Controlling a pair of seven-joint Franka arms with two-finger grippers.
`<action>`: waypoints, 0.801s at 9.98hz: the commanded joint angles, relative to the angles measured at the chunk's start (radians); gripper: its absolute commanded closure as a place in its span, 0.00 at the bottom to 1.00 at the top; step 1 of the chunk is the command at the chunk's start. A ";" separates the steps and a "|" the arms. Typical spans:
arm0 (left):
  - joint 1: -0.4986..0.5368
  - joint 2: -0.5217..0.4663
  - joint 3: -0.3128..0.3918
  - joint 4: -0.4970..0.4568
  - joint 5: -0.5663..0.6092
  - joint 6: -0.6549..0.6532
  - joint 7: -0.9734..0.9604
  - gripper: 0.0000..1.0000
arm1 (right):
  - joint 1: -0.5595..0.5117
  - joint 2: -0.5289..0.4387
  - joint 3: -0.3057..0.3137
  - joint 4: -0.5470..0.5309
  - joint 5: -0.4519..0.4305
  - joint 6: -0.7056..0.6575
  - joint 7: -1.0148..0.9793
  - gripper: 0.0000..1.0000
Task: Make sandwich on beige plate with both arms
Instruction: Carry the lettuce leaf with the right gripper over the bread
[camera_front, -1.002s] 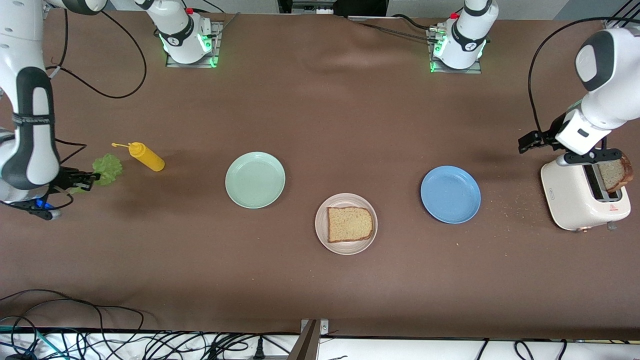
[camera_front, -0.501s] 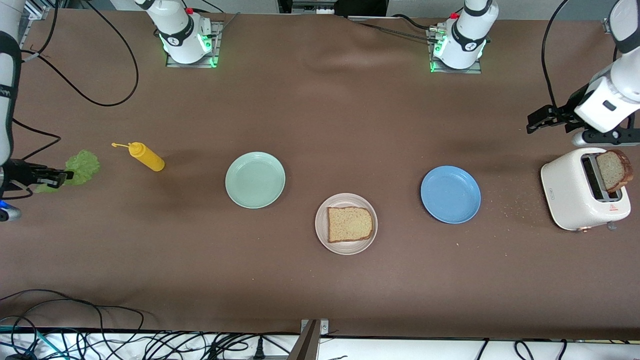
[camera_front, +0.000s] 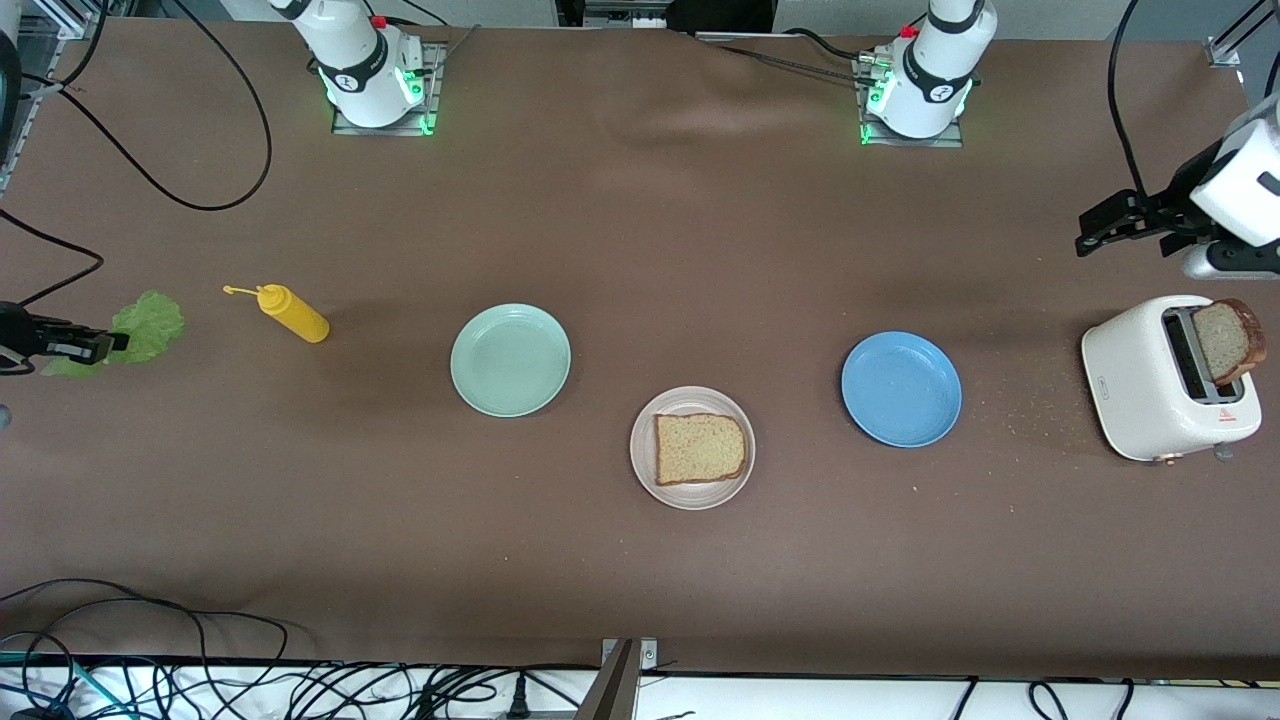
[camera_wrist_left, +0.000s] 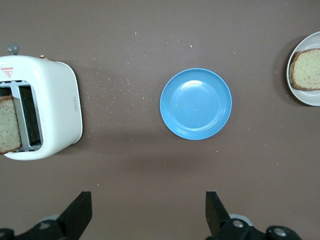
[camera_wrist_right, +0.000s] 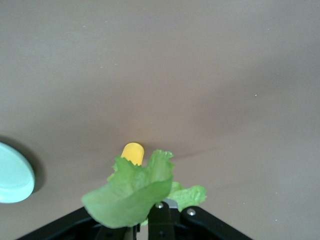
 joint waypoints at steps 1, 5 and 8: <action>0.017 0.022 -0.012 0.061 0.008 -0.036 0.084 0.00 | 0.052 -0.012 -0.001 0.043 0.018 -0.036 -0.001 1.00; 0.027 0.045 -0.003 0.083 0.003 -0.056 0.127 0.00 | 0.257 -0.026 0.001 0.118 0.122 0.012 0.263 1.00; 0.046 0.065 -0.002 0.084 -0.016 -0.056 0.127 0.00 | 0.408 -0.008 0.001 0.119 0.145 0.172 0.491 1.00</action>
